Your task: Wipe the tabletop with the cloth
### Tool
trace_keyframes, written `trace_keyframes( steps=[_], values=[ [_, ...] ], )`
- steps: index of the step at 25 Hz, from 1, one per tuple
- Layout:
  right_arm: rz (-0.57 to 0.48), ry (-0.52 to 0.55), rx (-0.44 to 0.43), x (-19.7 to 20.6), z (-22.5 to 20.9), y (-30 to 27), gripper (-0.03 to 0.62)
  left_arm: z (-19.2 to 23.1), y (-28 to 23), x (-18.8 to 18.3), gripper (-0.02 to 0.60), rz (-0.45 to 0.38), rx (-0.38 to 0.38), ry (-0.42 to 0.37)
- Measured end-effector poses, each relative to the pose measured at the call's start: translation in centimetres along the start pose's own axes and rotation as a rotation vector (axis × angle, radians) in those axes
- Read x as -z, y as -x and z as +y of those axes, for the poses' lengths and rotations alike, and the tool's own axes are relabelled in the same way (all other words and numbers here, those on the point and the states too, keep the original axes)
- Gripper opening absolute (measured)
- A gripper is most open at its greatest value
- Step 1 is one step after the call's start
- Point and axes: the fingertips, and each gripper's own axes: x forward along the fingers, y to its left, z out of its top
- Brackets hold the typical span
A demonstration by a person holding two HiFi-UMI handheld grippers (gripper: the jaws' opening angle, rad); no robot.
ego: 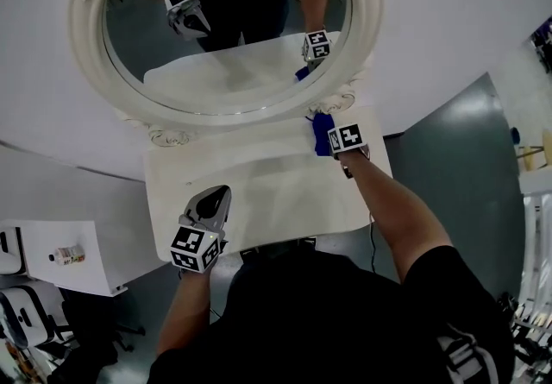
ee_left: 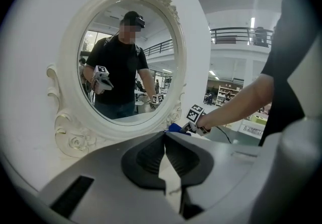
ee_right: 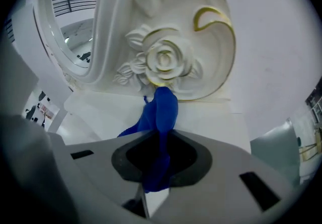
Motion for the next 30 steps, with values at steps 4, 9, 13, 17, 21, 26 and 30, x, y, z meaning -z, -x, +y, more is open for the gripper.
trace_keyframes(
  steps=[4, 9, 13, 17, 21, 26, 30],
  values=[
    [0.001, -0.036, 0.035, 0.9, -3.8, 0.9, 0.048, -1.2, -1.8, -0.3, 0.011, 0.006, 0.023, -0.005],
    [-0.002, -0.049, 0.076, 1.4, -7.8, 1.8, 0.048, -2.5, -3.6, -0.7, 0.011, 0.009, 0.040, -0.011],
    [-0.001, -0.067, 0.102, 2.0, -10.2, 2.5, 0.048, -3.2, -4.6, -0.8, 0.011, 0.014, 0.048, -0.014],
    [0.000, -0.072, 0.109, 2.4, -11.2, 2.8, 0.048, -3.5, -5.1, -0.9, 0.011, 0.017, 0.052, -0.015],
    [0.000, -0.078, 0.114, 2.4, -11.3, 2.9, 0.048, -3.8, -5.4, -1.1, 0.011, 0.014, 0.054, -0.015],
    [-0.033, -0.098, 0.116, 1.9, -10.7, 3.7, 0.048, -3.5, -5.0, -1.3, 0.011, 0.008, 0.055, -0.021],
    [-0.088, -0.097, 0.101, 1.5, -9.1, 5.4, 0.046, -3.0, -4.2, -1.6, 0.011, 0.000, 0.053, -0.030]
  ],
)
